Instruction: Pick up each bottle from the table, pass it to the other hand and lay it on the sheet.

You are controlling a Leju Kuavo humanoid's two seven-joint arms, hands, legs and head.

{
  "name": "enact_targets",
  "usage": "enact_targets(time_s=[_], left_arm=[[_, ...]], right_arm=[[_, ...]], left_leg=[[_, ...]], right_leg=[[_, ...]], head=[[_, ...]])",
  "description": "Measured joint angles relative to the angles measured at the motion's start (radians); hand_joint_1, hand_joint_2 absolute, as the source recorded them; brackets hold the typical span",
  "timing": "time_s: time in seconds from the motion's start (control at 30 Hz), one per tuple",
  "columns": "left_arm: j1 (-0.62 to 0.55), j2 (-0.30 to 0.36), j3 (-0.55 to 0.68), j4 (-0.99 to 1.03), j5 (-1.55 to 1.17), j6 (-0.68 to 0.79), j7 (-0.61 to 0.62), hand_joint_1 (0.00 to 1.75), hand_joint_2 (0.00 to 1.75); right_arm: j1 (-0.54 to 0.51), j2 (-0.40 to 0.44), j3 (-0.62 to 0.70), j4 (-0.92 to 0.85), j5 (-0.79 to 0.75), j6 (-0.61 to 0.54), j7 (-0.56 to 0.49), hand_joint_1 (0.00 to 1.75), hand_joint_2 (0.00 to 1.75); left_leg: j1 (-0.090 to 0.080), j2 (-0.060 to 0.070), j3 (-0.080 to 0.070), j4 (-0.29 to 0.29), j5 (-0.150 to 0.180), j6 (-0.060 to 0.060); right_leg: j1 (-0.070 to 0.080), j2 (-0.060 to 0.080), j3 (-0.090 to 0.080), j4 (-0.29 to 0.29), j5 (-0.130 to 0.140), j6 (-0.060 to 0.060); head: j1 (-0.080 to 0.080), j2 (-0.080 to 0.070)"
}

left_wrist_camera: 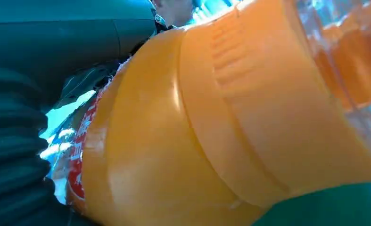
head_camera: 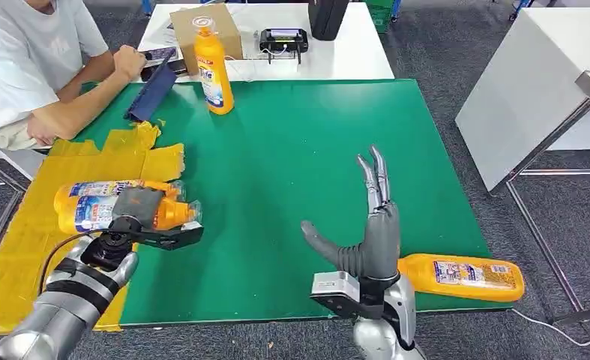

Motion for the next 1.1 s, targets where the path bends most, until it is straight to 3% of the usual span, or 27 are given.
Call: enact_targets(time_s=[0.23, 0.27, 0.3, 0.6, 1.0, 1.1], left_arm=[[-0.053, -0.024, 0.019, 0.123, 0.035, 0.065, -0.025, 1.75, 1.75], [-0.058, -0.03, 0.025, 0.138, 0.046, 0.082, -0.034, 0.45, 1.75], [-0.063, -0.035, 0.029, 0.148, 0.053, 0.093, -0.037, 0.0, 1.75], [-0.068, -0.09, 0.069, 0.207, 0.106, 0.211, -0.087, 0.0, 1.75], [-0.056, -0.131, 0.102, 0.212, 0.017, 0.344, 0.018, 0.0, 1.75], [-0.033, -0.134, 0.124, 0.186, 0.021, 0.395, -0.023, 0.0, 1.75]], right_arm=[[-0.012, 0.0, 0.001, 0.013, -0.002, -0.001, 0.0, 0.0, 1.75], [-0.014, 0.0, 0.002, 0.015, -0.003, -0.001, 0.0, 0.0, 1.75], [-0.014, 0.0, 0.002, 0.017, -0.003, -0.001, 0.0, 0.0, 1.75], [-0.016, 0.0, 0.003, 0.027, -0.009, -0.002, -0.002, 0.0, 1.75], [-0.017, 0.0, 0.009, 0.038, 0.016, 0.005, 0.018, 0.0, 1.75], [-0.017, -0.001, 0.011, 0.039, 0.041, 0.017, 0.034, 0.0, 1.75]], left_leg=[[0.0, -0.001, 0.0, 0.0, 0.0, 0.0], [0.0, -0.001, 0.0, 0.0, 0.0, 0.0], [0.0, -0.001, 0.0, 0.0, 0.0, 0.0], [0.0, -0.001, 0.0, 0.0, 0.0, 0.0], [0.0, -0.001, 0.0, 0.0, 0.0, 0.0], [0.0, -0.001, 0.0, 0.0, 0.0, 0.0]], right_leg=[[0.0, -0.001, 0.0, 0.0, 0.0, 0.0], [0.0, -0.001, 0.0, 0.0, 0.0, 0.0], [0.0, -0.001, 0.0, 0.0, 0.0, 0.0], [0.0, -0.001, 0.0, 0.0, 0.0, 0.0], [0.0, -0.001, 0.0, 0.0, 0.0, 0.0], [0.0, -0.001, 0.0, 0.0, 0.0, 0.0]], head=[[0.0, 0.0], [0.0, 0.0], [0.0, 0.0], [0.0, 0.0], [0.0, 0.0], [0.0, 0.0]])
